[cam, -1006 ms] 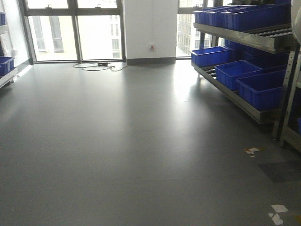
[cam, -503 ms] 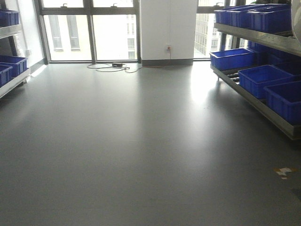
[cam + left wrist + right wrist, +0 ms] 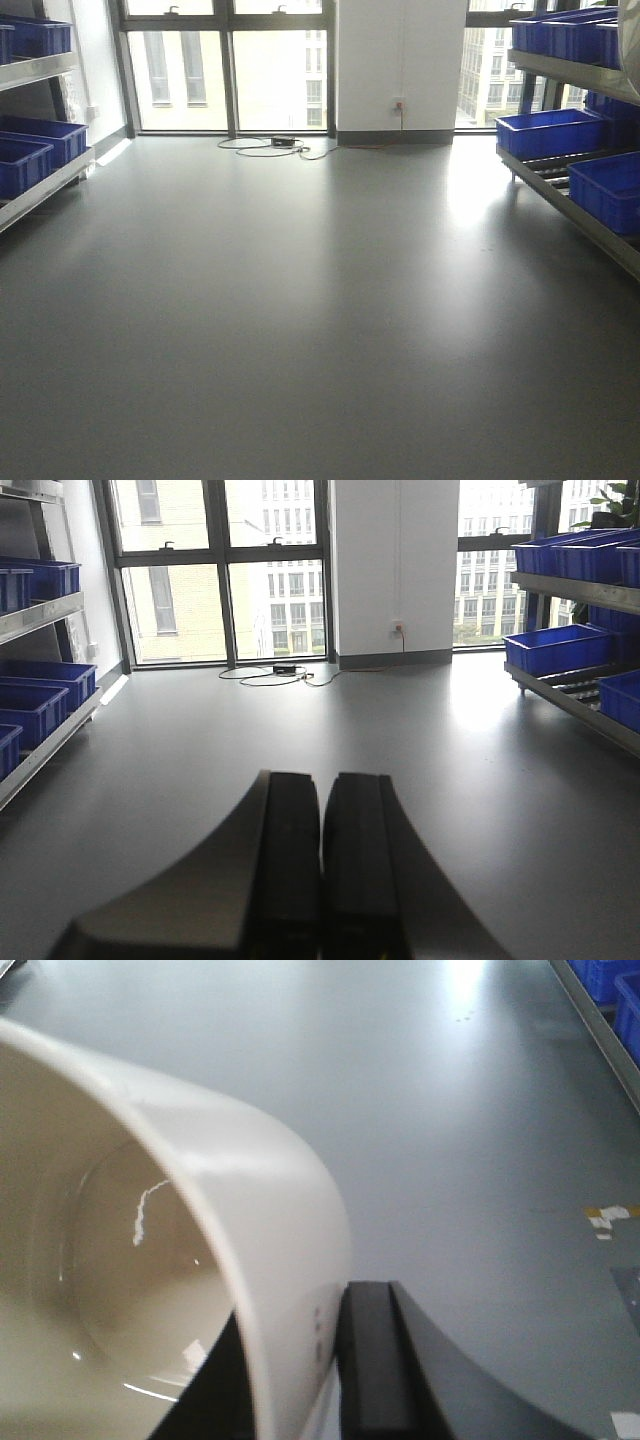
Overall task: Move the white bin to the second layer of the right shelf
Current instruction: 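Drive the base past the shelves toward the windows holding the bin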
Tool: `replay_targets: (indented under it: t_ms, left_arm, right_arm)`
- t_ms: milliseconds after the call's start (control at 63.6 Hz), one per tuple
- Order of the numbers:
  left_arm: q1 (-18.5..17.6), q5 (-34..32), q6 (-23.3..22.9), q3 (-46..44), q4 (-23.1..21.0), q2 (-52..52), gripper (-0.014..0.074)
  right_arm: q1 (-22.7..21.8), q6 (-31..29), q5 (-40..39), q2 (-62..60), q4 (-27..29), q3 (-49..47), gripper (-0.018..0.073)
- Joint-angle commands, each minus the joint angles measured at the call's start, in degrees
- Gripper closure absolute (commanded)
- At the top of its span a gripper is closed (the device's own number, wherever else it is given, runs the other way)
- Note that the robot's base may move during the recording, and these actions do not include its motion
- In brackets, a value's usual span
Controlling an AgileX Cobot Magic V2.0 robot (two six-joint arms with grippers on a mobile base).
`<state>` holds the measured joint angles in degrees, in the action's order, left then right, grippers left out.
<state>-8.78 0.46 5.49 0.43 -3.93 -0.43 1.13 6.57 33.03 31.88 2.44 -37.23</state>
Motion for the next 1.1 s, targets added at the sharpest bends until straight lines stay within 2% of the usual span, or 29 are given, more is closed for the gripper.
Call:
replay_targets:
  t_ms: [0,1084]
  left_arm:
    - [-0.2,-5.1,-0.4,1.9,-0.3,-0.8,0.0512]
    - [-0.2,-5.1,-0.4,1.9,-0.3,-0.8,0.0512]
  right_arm:
    - [-0.4,0.0,-5.7,0.1,0.2,-1.9,0.0503]
    - [-0.4,0.0,-5.7,0.1,0.2,-1.9,0.0503]
